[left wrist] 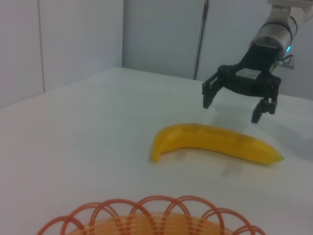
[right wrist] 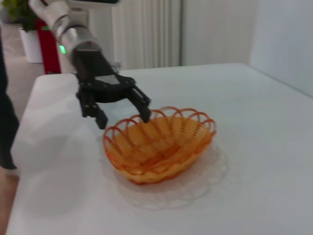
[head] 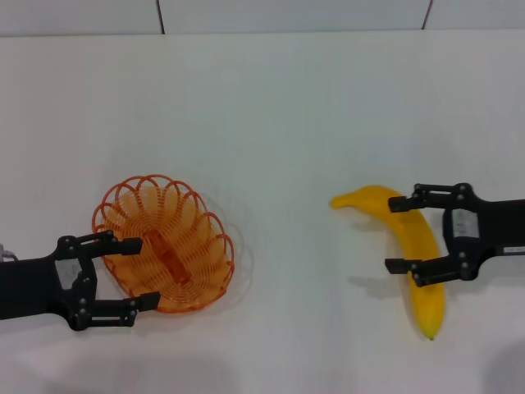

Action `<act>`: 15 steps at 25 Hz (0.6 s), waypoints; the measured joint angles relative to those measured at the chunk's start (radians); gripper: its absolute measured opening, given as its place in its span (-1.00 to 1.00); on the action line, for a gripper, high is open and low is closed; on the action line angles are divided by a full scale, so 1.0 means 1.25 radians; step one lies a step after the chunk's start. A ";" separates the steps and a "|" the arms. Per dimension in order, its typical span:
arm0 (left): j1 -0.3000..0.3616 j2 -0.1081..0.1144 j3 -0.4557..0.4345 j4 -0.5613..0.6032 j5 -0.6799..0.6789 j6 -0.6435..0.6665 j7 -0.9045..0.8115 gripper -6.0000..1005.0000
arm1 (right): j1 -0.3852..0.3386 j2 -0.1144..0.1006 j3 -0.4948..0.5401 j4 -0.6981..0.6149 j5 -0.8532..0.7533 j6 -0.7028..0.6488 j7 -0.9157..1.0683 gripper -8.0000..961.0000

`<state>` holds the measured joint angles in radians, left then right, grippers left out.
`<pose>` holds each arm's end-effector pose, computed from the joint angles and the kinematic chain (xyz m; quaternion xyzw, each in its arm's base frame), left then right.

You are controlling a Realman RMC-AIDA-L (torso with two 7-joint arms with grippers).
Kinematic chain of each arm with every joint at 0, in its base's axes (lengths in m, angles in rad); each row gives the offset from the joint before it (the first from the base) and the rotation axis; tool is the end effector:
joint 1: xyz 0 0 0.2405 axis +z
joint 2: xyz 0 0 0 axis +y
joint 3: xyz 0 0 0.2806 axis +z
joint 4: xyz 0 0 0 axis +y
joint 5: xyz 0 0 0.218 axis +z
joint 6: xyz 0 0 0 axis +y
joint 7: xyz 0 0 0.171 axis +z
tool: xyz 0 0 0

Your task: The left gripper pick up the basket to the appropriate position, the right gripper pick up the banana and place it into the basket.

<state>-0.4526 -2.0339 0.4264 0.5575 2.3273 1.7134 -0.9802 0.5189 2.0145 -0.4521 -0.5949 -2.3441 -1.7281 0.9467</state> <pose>-0.3387 0.2911 -0.0281 -0.9672 -0.1283 -0.1879 0.1128 0.3236 0.3148 -0.0163 -0.9790 0.0630 0.1636 0.1044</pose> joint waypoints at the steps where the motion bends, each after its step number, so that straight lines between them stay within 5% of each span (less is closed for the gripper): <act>1: -0.001 0.000 0.000 0.000 0.000 0.000 0.000 0.74 | 0.005 0.000 -0.007 0.005 0.000 0.003 0.001 0.85; 15: -0.001 0.000 -0.001 0.000 -0.010 0.002 0.000 0.73 | 0.007 -0.002 -0.010 0.015 0.004 0.005 0.003 0.83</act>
<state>-0.4541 -2.0340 0.4248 0.5573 2.3152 1.7158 -0.9802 0.5278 2.0123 -0.4649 -0.5767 -2.3392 -1.7225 0.9502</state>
